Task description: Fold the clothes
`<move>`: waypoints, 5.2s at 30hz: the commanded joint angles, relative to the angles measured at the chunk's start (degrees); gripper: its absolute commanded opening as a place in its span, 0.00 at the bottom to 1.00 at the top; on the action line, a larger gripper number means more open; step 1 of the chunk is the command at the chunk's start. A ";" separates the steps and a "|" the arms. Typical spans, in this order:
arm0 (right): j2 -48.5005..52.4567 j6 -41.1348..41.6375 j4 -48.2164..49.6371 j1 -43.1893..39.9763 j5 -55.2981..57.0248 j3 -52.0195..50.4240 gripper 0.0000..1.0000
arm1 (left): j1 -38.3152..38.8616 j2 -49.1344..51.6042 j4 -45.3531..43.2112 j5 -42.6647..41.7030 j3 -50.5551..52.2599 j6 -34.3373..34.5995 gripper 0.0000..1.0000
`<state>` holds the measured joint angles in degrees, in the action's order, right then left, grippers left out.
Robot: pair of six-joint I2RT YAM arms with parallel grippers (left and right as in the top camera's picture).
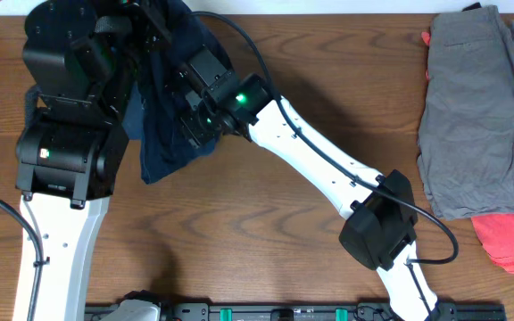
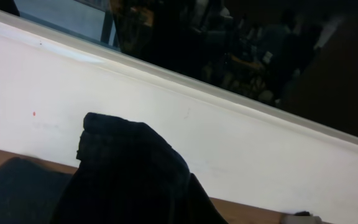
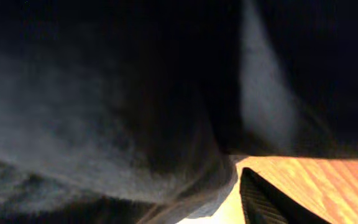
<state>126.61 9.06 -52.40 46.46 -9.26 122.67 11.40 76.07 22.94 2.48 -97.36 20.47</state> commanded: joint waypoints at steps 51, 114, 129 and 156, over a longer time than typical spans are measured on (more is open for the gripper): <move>-49.92 -10.43 -8.46 -43.32 4.09 -12.09 0.01 | 16.65 -8.35 -5.14 -5.53 -1.03 -1.33 0.06; 1.40 -12.70 14.23 -47.52 -4.63 -12.13 0.01 | 7.52 42.03 -7.48 18.95 -1.01 -1.95 0.06; 12.00 -9.27 41.77 -41.22 -0.70 -12.11 0.98 | 6.78 51.32 -27.10 19.19 -1.03 -7.23 0.98; 7.96 -2.03 26.95 -44.63 -3.61 -12.13 0.72 | 1.46 38.56 12.41 5.86 -0.35 -9.70 0.98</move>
<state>131.94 1.37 -27.40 2.35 -11.60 110.83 13.23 113.56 34.85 10.31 -98.15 10.63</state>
